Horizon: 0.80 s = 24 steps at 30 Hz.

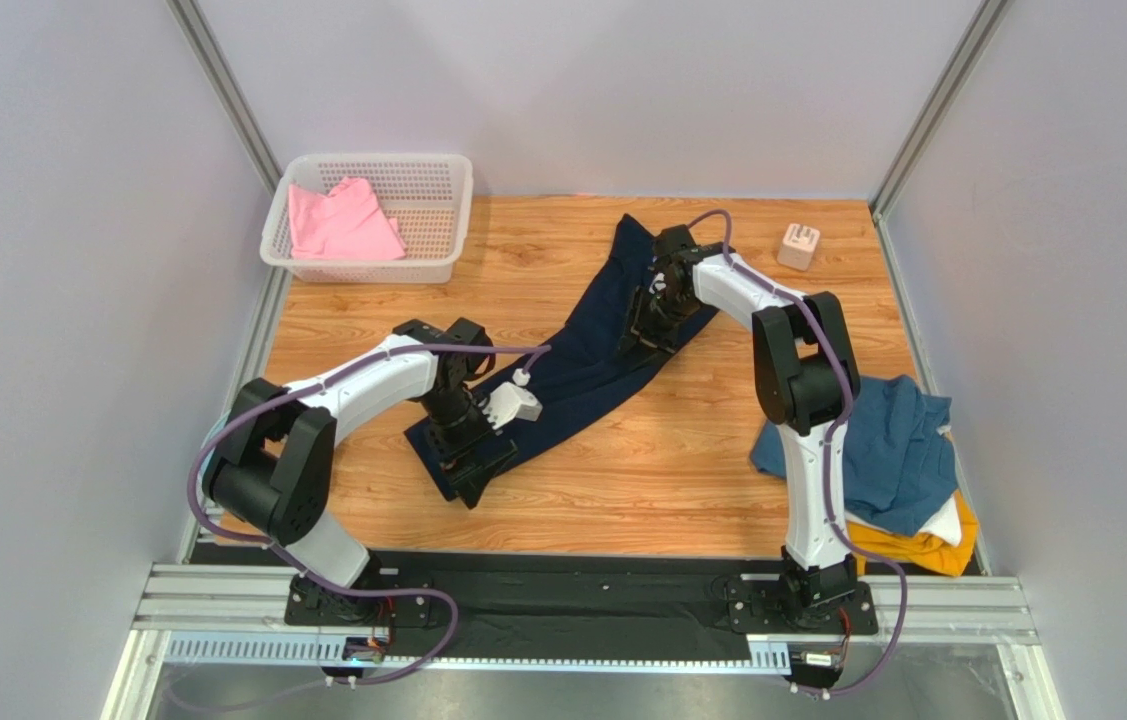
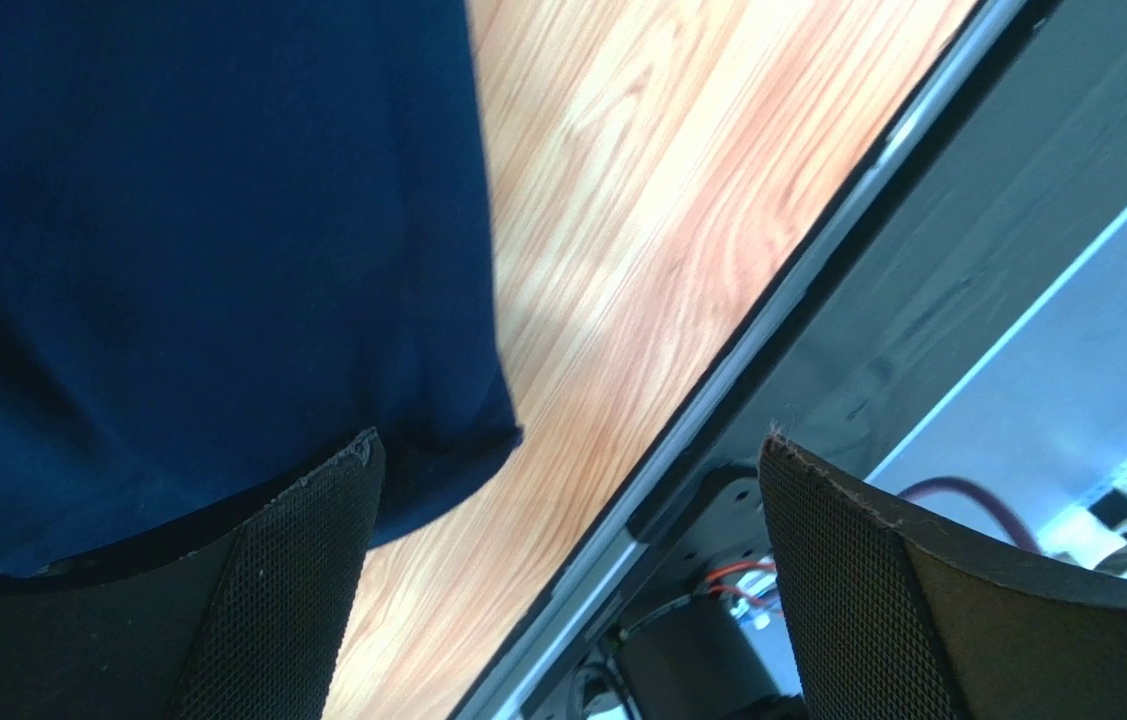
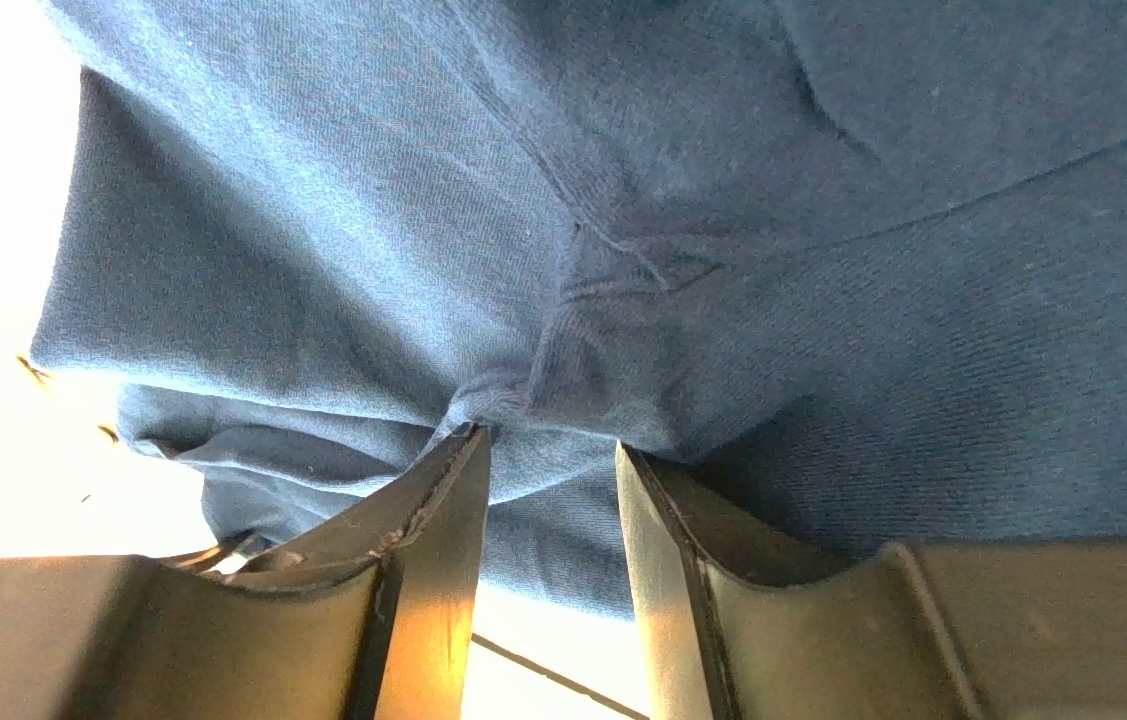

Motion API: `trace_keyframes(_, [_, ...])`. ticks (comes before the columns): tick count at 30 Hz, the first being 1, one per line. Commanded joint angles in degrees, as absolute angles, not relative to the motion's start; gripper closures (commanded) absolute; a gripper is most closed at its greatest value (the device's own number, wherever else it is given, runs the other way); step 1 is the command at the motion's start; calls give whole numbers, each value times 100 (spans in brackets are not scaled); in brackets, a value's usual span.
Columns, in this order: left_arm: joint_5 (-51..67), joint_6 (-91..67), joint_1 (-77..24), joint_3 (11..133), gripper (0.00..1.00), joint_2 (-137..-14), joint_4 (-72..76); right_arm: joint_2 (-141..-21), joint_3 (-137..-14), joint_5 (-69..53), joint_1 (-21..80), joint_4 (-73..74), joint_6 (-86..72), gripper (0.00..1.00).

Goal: Fold and stack the t-shirts
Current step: Rotate the tshirt 90 degrees

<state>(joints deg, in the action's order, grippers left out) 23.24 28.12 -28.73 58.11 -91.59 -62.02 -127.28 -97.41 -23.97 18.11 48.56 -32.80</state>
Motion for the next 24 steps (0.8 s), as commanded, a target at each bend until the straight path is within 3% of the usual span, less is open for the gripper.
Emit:
trace_keyframes(1, [1891, 3181, -2795, 5591, 0, -9017, -6521, -12806, -9686, -1960, 1740, 4922, -3076, 56])
trace_keyframes(9, [1512, 3524, -2795, 5589, 0, -9167, -6740, -12727, -9703, -1995, 1688, 4957, -3067, 56])
trace_keyframes(18, [2302, 3675, -2795, 8636, 0, -9070, -7902, -12411, -10125, -2416, 1556, 5054, -3146, 53])
trace_keyframes(24, [2153, 3217, -2795, 8536, 0, -9929, -7015, -12340, -10555, -3224, 1459, 4914, -3435, 50])
